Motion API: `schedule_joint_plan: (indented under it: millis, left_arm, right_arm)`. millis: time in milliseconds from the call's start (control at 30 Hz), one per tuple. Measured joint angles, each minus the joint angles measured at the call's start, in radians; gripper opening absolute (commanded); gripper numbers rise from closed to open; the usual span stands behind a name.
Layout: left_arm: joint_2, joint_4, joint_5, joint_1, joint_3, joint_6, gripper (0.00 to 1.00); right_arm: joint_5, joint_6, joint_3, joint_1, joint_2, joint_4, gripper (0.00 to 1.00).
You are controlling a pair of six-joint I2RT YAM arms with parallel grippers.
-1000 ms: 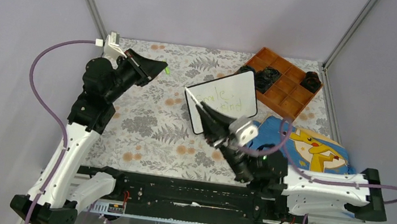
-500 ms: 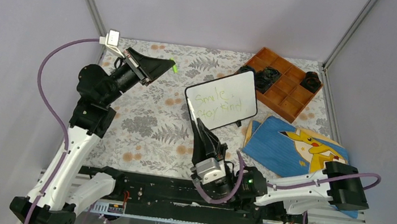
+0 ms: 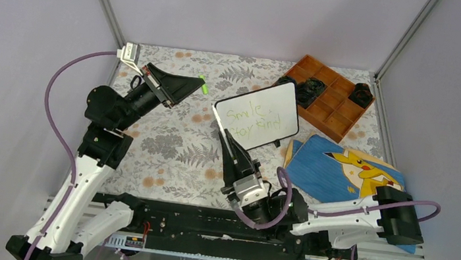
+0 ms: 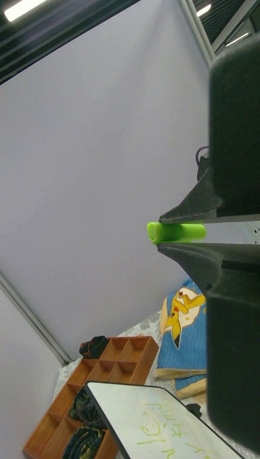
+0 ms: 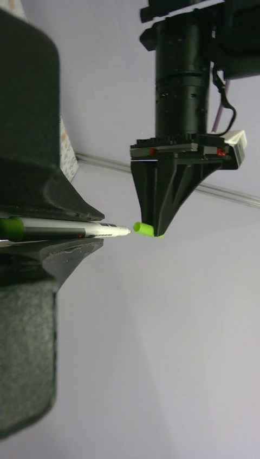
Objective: Write a sentence on the whiteboard
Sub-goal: Close the whiteboard marker at the center of the board.
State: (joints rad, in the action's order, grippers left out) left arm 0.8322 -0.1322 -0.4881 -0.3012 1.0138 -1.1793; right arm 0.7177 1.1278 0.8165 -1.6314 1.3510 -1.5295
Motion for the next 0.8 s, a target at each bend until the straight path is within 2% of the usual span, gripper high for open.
schedule_joint_plan:
  millis: [333,800]
  left_arm:
    - [-0.011,-0.01,0.0,-0.019,-0.001,-0.021,0.0]
    - [-0.014,-0.011,0.001,-0.027,-0.002,-0.024,0.0]
  right_arm:
    - [-0.006,-0.117,0.05,0.049,0.008,0.025,0.0]
    - [-0.006,-0.183,0.05,0.054,0.008,0.062,0.0]
